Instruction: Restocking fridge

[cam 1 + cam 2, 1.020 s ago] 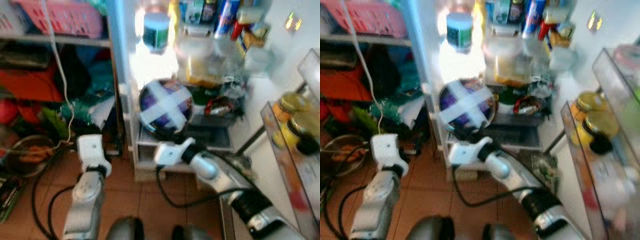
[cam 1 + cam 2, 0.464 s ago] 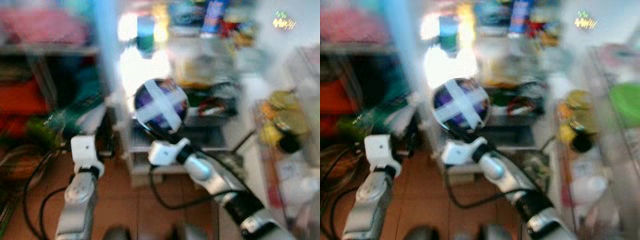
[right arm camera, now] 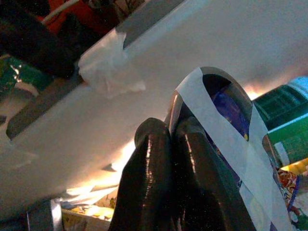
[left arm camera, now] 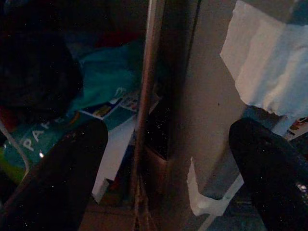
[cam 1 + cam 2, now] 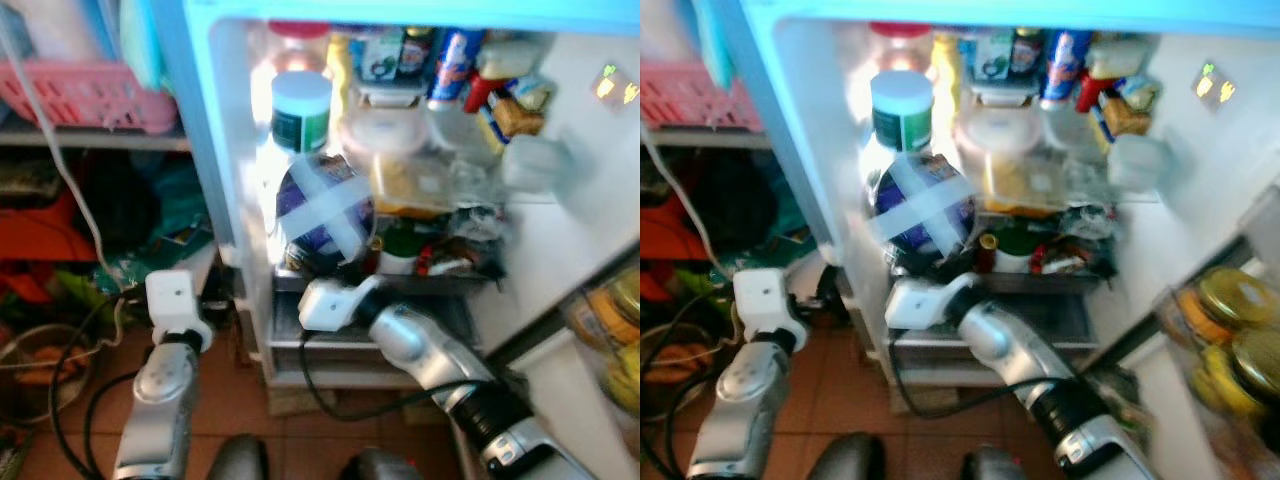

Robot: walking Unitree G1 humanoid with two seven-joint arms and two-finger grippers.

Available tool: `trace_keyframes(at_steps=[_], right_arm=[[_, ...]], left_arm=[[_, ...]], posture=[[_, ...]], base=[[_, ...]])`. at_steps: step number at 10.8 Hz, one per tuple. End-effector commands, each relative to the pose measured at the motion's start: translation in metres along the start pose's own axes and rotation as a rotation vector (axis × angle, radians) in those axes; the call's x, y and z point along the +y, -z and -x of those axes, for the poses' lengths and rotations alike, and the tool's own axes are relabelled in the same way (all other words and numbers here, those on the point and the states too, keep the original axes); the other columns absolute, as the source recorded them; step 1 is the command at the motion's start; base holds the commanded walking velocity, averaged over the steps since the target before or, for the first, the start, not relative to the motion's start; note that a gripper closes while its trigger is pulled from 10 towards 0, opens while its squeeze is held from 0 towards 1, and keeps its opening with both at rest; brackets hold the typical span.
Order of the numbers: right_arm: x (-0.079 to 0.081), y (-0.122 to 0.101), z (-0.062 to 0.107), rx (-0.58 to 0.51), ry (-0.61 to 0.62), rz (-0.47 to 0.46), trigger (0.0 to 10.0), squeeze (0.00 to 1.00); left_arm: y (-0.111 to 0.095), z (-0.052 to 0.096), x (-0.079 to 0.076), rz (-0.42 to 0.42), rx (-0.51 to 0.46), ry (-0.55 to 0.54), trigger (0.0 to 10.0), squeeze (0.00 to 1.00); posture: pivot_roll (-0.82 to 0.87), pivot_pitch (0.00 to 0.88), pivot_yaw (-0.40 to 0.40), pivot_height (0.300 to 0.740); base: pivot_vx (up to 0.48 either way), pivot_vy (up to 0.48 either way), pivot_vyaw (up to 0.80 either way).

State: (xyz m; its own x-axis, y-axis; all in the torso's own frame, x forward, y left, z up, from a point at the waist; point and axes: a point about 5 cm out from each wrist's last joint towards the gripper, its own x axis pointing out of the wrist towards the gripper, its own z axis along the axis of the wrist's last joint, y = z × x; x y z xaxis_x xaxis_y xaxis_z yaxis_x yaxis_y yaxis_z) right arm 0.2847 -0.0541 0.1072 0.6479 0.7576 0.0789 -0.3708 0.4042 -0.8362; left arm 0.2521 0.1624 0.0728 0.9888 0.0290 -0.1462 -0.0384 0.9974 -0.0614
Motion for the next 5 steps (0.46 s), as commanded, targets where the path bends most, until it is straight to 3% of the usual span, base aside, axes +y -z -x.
trace_keyframes(at_steps=[1, 4, 5], right_arm=[[-0.004, 0.003, 0.004, 0.011, 0.013, 0.004, 10.0, 0.00], [-0.016, 0.018, 0.005, 0.110, 0.052, 0.064, 10.0, 0.00], [-0.030, 0.032, 0.002, 0.177, 0.062, 0.077, 10.0, 0.00]], left_arm=[[0.001, 0.001, -0.004, 0.005, 0.006, 0.014, 10.0, 0.00], [0.001, 0.002, -0.004, 0.001, 0.010, 0.013, 10.0, 0.00], [0.001, 0.004, -0.002, -0.005, 0.014, 0.012, 10.0, 0.00]], posture=[[0.01, 0.107, -0.024, 0.740], [0.02, 0.114, -0.023, 0.740], [0.03, 0.124, -0.015, 0.740]], base=[[0.000, 0.000, 0.00], [0.000, 0.000, 0.00], [0.000, 0.000, 0.00]])
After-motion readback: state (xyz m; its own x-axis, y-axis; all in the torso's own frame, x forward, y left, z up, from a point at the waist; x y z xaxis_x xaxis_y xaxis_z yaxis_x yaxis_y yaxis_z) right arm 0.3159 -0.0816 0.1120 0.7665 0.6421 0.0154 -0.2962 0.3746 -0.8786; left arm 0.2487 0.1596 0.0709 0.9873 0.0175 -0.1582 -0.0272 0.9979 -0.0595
